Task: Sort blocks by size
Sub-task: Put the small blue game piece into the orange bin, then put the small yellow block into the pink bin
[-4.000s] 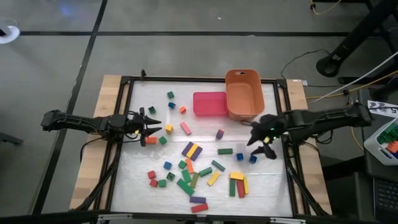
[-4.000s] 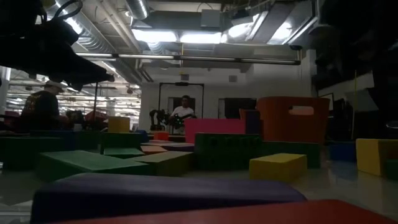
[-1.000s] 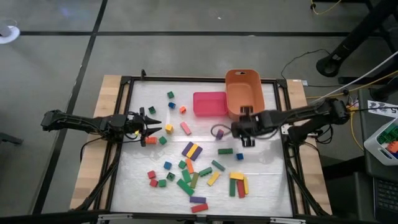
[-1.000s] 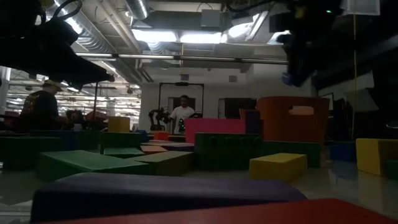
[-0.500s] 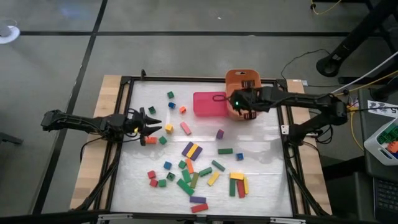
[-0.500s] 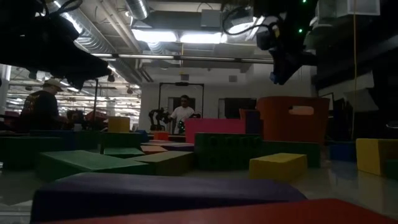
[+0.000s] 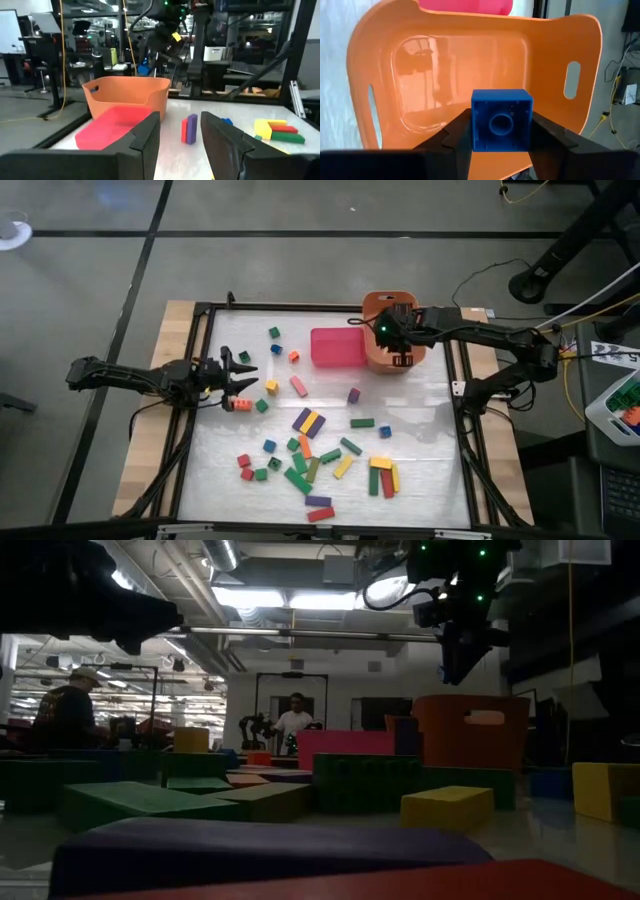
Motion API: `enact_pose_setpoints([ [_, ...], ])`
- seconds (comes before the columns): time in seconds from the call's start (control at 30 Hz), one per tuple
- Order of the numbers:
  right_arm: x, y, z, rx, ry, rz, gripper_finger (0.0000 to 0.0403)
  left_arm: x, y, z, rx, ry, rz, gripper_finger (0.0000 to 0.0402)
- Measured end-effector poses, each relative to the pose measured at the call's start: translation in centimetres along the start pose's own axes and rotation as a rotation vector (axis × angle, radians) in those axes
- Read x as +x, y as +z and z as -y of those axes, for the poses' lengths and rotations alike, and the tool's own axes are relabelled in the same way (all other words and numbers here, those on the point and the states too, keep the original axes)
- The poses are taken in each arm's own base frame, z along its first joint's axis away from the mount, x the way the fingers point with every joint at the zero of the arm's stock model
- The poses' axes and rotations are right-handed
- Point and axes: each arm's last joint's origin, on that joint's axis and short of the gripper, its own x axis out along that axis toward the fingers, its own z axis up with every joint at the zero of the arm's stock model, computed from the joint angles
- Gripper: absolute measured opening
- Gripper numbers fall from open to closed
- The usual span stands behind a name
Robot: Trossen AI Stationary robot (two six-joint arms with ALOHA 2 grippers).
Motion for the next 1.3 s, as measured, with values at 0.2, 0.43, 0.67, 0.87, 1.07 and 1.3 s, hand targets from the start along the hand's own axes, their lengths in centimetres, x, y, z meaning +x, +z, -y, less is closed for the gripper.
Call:
enact_pose_setpoints([
  [0.2,0.0,0.2,0.0,0.006,-0.01,0.02,0.022,0.2,-0.8,0.1,-0.046,0.001,-0.084,0.0131],
  [0.43,-0.1,0.5,0.2,0.021,-0.024,0.051,0.0257,0.5,-1.9,0.2,-0.053,0.005,-0.185,0.0159],
  [0.67,-0.1,0.5,0.2,0.021,-0.024,0.05,0.0261,0.8,-2.6,0.3,0.006,0.002,-0.249,0.02],
  [0.87,-0.1,0.6,0.0,0.019,0.026,0.077,0.0261,1.1,-3.1,-0.1,0.07,0.034,-0.296,0.0204],
  [1.07,-0.1,0.7,-0.2,0.016,0.104,0.118,0.0262,1.4,-3.3,-0.7,0.082,0.069,-0.314,0.0204],
  [1.3,-0.2,1.1,-0.2,0.023,0.15,0.18,0.0262,1.8,-3.8,-0.8,0.076,0.012,-0.342,0.0204],
])
